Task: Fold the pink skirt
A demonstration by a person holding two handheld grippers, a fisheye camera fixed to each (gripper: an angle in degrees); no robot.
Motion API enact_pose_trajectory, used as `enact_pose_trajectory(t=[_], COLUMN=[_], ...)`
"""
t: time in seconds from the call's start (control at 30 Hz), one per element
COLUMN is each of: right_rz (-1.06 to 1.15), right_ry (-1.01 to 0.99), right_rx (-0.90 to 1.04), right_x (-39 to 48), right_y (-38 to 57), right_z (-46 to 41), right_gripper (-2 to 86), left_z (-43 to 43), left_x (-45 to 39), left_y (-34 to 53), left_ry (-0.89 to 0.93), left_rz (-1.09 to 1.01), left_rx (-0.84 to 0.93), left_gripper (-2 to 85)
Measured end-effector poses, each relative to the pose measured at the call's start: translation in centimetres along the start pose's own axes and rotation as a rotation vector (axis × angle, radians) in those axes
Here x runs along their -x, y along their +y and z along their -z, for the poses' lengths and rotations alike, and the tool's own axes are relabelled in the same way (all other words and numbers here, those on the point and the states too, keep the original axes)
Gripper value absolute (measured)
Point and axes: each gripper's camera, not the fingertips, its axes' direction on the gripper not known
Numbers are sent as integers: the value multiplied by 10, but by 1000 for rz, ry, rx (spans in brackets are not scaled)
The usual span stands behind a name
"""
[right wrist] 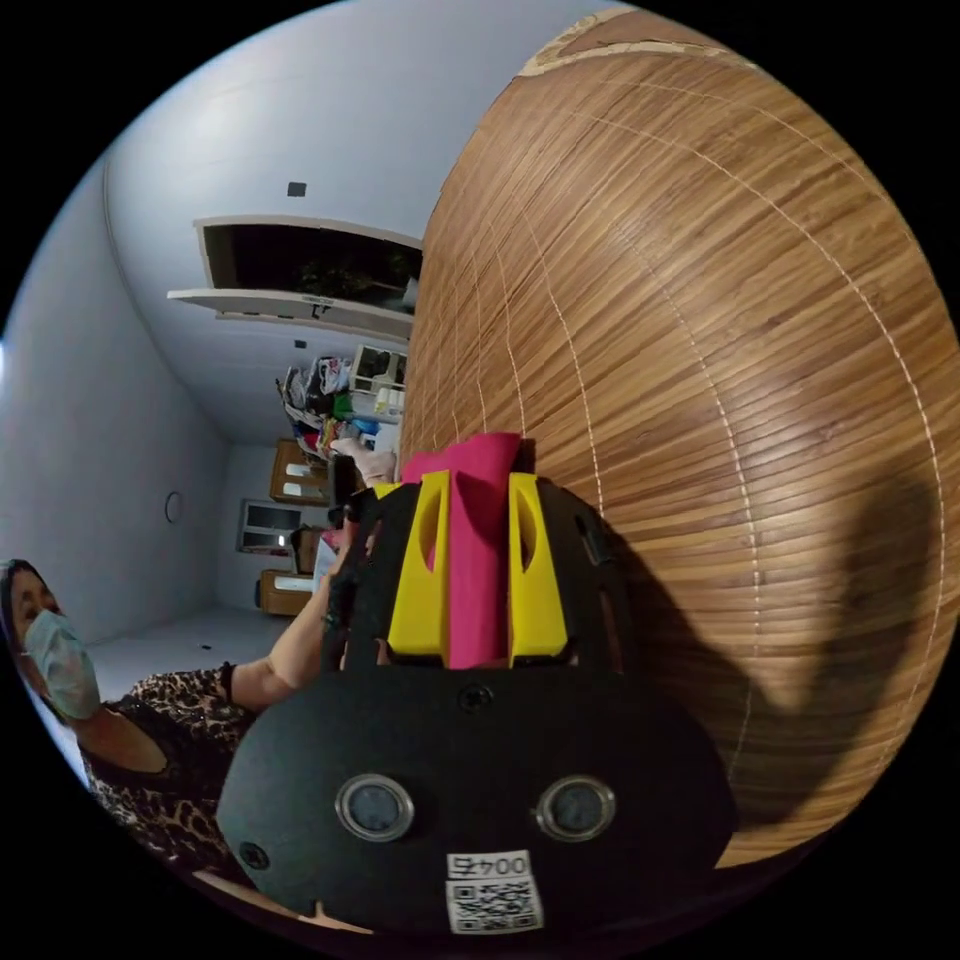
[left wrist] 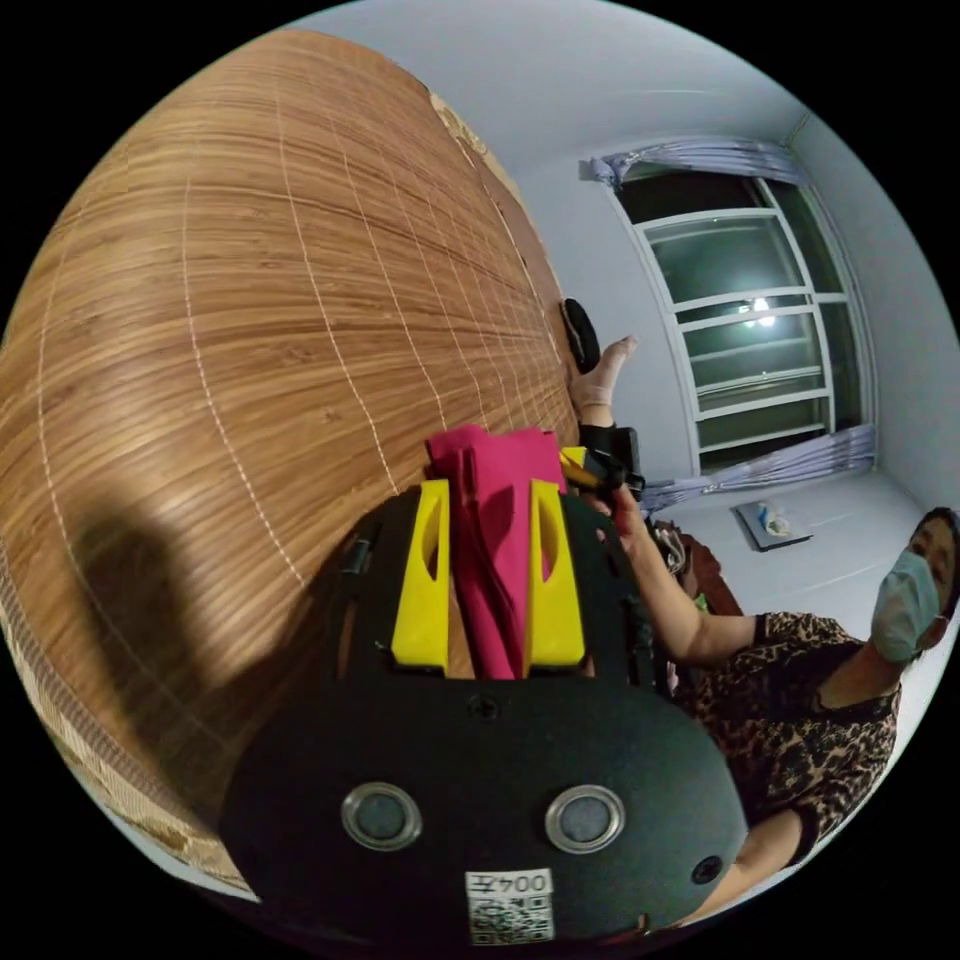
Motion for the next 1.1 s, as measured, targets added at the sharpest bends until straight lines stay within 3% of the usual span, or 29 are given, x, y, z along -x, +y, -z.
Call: enact_pose_trajectory(t=[0.23,0.6,0.83,1.1], right_rz=[10,152,229,396], right_ry=[-19,66,151,367], right_rx=[-7,-37,6,123], right_x=[5,40,65,106], right_y=[11,45,78,121], right_z=[-9,-16,-31,-66], right_gripper=[85,41,45,109], left_z=[0,-5,-22,-56], left_x=[9,-12,-28,-31], left_y=[-2,29,69,116], left_ry=[73,-64,-238,-431], left_rz=[-58,-126,-162,-189], left_rx=[33,-14,-46,-70], left_gripper=[88,23,19,23])
